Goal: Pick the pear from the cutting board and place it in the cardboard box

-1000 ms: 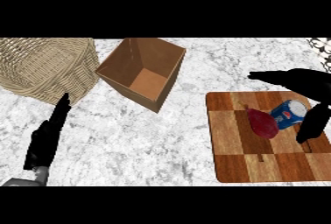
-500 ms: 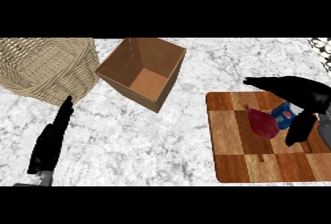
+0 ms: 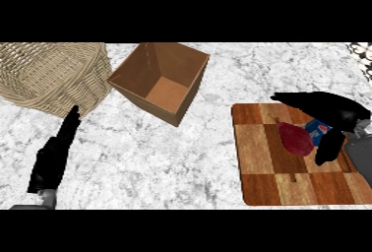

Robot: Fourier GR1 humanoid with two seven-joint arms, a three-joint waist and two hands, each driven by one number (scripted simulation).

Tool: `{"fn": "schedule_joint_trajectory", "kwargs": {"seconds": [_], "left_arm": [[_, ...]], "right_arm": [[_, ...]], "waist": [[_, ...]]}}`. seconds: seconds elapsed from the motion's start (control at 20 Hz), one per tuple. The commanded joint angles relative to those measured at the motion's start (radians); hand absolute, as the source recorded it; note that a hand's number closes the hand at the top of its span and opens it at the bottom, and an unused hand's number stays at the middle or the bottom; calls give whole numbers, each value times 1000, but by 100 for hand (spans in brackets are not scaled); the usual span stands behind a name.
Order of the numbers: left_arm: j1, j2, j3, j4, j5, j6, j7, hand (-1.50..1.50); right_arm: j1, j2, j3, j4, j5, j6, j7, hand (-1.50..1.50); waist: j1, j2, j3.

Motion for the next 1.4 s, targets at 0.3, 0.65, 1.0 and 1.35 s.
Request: {"fn": "schedule_joint_trajectory", "kwargs": {"seconds": [0.3,0.65,1.0,1.35], "left_arm": [[3,-55,58,7,-53,-45,-12,0],[75,-92,49,-67,-101,-55,-8,0],[17,-89,115,-25,-84,-113,11,0],[2,-109,136,-4,-116,-131,-7,0]], "right_arm": [[39,35,-92,2,98,40,-76,-150],[69,111,-111,-10,158,-3,-69,-150],[64,170,-65,79,256,-54,-121,-150],[69,173,-109,137,287,-30,-166,150]], "waist": [[-1,0,0],[1,-1,0],[0,0,0],[-1,0,0]]}}
